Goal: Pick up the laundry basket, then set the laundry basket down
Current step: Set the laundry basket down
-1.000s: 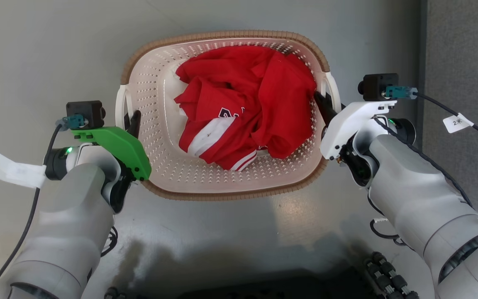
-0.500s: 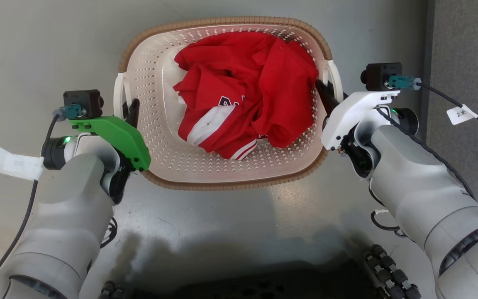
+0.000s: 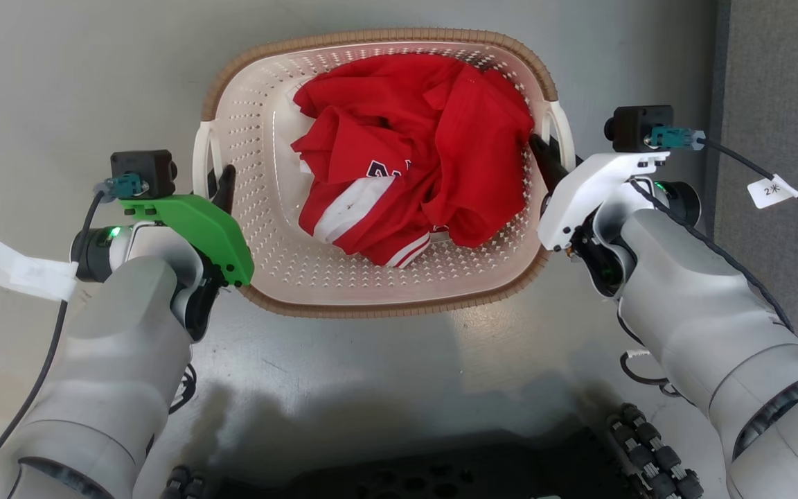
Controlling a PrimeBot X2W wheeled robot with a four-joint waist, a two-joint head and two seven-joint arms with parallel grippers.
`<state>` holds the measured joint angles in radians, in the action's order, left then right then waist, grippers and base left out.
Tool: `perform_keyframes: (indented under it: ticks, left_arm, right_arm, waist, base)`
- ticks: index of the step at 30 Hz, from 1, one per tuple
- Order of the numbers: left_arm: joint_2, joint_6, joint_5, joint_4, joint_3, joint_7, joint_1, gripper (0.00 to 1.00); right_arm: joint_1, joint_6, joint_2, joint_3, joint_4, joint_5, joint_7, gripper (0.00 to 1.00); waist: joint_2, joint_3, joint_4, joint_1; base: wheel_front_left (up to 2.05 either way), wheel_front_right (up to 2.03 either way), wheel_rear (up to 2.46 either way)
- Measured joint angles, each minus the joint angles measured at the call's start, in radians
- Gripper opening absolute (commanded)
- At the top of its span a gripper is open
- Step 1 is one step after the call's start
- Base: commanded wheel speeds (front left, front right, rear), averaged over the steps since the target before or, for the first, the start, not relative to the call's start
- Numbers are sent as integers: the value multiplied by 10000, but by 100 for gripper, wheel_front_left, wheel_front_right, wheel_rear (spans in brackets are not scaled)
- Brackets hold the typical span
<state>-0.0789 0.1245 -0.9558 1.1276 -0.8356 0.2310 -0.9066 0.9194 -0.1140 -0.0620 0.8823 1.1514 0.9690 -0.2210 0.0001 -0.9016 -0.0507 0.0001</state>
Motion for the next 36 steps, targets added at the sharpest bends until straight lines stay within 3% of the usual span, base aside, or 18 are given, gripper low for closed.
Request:
perform_keyframes:
  ticks: [1,2,3,4,21,36]
  left_arm:
    - [2,0,0,8,-10,2,-10,35]
    - [2,0,0,17,-12,2,-19,50]
    - [2,0,0,36,-15,2,-36,87]
    - [0,0,0,73,-17,2,-63,100]
    - [0,0,-90,320,-61,79,-155,100]
    - [-173,0,-178,349,-63,155,185,100]
  right_arm:
    - [3,-2,2,6,23,2,0,0]
    - [5,-2,0,15,44,4,0,22]
    - [7,-2,-8,21,69,17,0,63]
    - [10,-33,-13,19,71,35,-2,100]
    - [154,-94,-2,81,113,196,-102,100]
    - [-311,-102,6,88,261,362,-198,100]
  waist:
    - [0,-7,-2,0]
    - [0,-13,-3,0]
    - [0,-18,-4,0]
    - [0,-21,-4,0]
    - [0,221,-3,0]
    - [0,1558,-138,-1]
  base:
    - [0,0,0]
    - [0,0,0]
    - [0,0,0]
    - [0,0,0]
    - [0,0,0]
    - [0,0,0]
